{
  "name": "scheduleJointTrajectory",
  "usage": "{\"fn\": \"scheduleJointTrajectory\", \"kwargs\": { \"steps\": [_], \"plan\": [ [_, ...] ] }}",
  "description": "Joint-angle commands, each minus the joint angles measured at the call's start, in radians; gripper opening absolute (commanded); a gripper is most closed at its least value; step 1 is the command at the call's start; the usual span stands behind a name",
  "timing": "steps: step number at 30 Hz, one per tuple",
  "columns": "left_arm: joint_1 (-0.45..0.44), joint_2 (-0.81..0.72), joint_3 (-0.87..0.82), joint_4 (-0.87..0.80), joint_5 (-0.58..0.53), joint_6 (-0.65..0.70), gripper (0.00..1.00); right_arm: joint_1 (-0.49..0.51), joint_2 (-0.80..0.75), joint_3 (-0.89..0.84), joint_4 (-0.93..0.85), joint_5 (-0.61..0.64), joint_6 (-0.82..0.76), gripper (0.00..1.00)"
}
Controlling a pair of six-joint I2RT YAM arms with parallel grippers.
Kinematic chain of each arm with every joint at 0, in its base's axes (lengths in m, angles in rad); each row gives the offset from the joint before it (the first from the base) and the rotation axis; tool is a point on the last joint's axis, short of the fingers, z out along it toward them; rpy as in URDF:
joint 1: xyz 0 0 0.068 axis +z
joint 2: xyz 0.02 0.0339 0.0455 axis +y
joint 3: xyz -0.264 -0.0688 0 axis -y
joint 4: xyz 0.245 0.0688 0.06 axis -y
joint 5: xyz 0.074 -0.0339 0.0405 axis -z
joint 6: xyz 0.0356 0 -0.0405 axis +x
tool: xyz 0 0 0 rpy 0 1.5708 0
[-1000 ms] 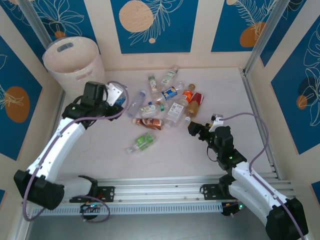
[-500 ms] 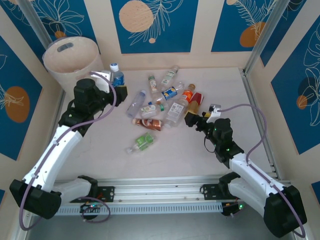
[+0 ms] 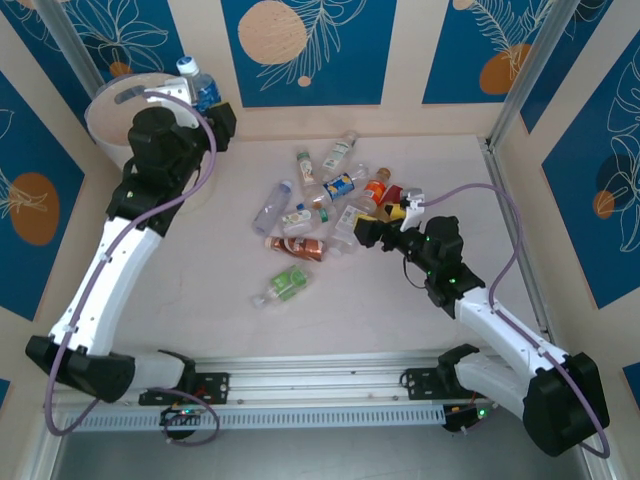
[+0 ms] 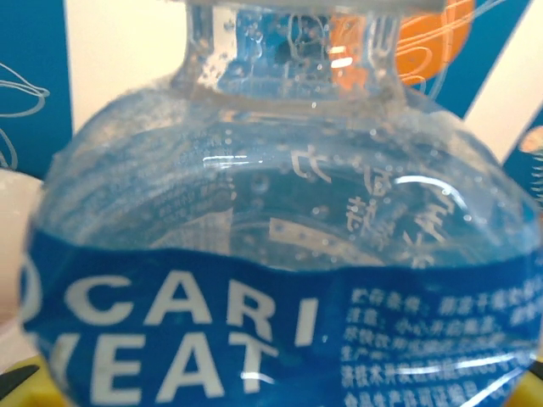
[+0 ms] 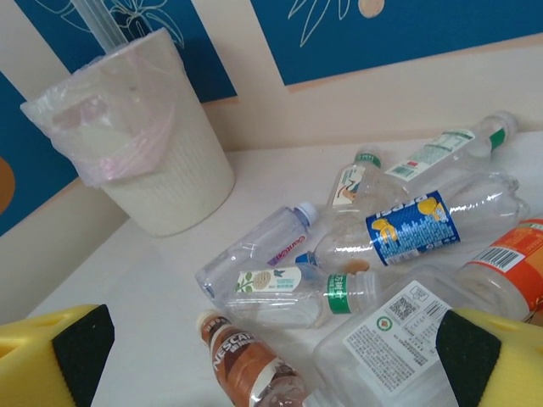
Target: Put the plastic bottles in the bin
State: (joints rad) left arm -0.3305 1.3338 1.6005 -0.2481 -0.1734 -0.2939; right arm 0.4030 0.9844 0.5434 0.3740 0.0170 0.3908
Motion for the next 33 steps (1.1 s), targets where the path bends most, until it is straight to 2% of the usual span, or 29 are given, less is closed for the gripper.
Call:
{"fn": "scheduleJointTrajectory", "kwargs": {
  "steps": [1,6,10,14,27,29,31,33],
  "plan": [
    [0.047,0.067,0.146,0.016,-0.133,0.039,0.00,0.011,0.007,0.023,0.023,-0.017,-0.019,1.00],
    [0.148,0.242,0.398,-0.119,-0.270,0.047,0.00,0.020,0.004,0.019,0.023,0.004,-0.020,1.00],
    [0.223,0.360,0.551,-0.251,-0.292,0.008,0.00,0.022,-0.008,0.019,0.002,0.019,-0.025,1.00],
    [0.272,0.415,0.566,-0.257,-0.292,0.009,0.00,0.025,-0.018,0.014,-0.013,0.039,-0.023,1.00],
    [0.399,0.559,0.560,-0.333,-0.194,-0.030,0.00,0.040,-0.026,0.021,-0.064,0.088,0.006,0.99],
    [0.407,0.582,0.555,-0.352,-0.190,-0.035,0.13,0.046,-0.025,0.021,-0.074,0.098,0.010,1.00],
    [0.414,0.606,0.555,-0.373,-0.188,-0.042,0.32,0.052,-0.027,0.021,-0.079,0.109,0.012,1.00],
    [0.422,0.624,0.555,-0.384,-0.178,-0.053,0.41,0.055,-0.027,0.022,-0.082,0.113,0.012,1.00]
  ]
}}
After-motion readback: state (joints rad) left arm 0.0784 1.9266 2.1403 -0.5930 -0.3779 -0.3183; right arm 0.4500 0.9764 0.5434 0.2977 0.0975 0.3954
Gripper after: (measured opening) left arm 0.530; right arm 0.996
